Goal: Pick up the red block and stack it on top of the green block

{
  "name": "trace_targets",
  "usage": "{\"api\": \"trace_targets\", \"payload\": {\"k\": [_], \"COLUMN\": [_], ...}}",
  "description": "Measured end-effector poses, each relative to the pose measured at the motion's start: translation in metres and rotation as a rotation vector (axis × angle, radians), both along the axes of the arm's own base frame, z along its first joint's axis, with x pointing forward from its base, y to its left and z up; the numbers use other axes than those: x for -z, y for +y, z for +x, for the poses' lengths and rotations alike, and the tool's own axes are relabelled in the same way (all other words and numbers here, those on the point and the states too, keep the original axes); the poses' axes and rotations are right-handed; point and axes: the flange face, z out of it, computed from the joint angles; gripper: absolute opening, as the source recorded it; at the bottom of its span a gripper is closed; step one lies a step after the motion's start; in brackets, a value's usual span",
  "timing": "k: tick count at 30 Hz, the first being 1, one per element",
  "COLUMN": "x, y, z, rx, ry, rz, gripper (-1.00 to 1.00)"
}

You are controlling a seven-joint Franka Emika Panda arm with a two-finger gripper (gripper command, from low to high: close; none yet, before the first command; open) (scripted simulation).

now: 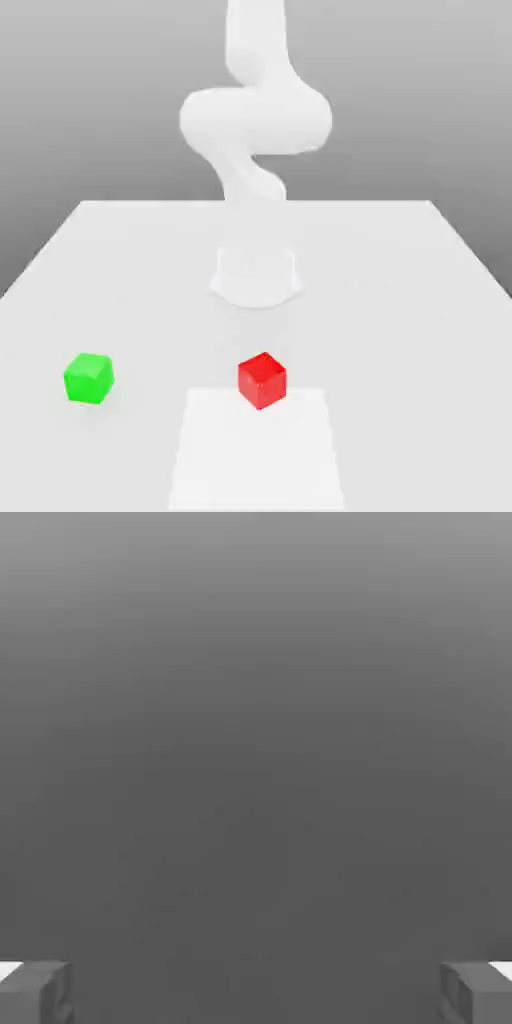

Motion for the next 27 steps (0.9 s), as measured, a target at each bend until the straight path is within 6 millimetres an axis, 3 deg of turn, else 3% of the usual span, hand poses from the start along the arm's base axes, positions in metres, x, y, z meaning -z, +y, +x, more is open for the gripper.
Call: {"api": "trace_targets", "payload": {"k": [4, 9, 13, 17, 20, 27], "x": [0.099, 0.225, 0.326, 0.42, 0.452, 0.478], "y": [0.003, 0.006, 0.007, 0.007, 0.004, -0.003], "z": [0.033, 0.039, 0.017, -0.033, -0.054, -0.053], "rx": [0.134, 0.324, 0.506, 0.717, 0.804, 0.847], "ry": [0.146, 0.325, 0.475, 0.624, 0.67, 0.671], "rz": [0.102, 0.203, 0.264, 0.3, 0.283, 0.22], "gripper": [0.0, 0.0, 0.0, 0.0, 0.0, 0.0]}}
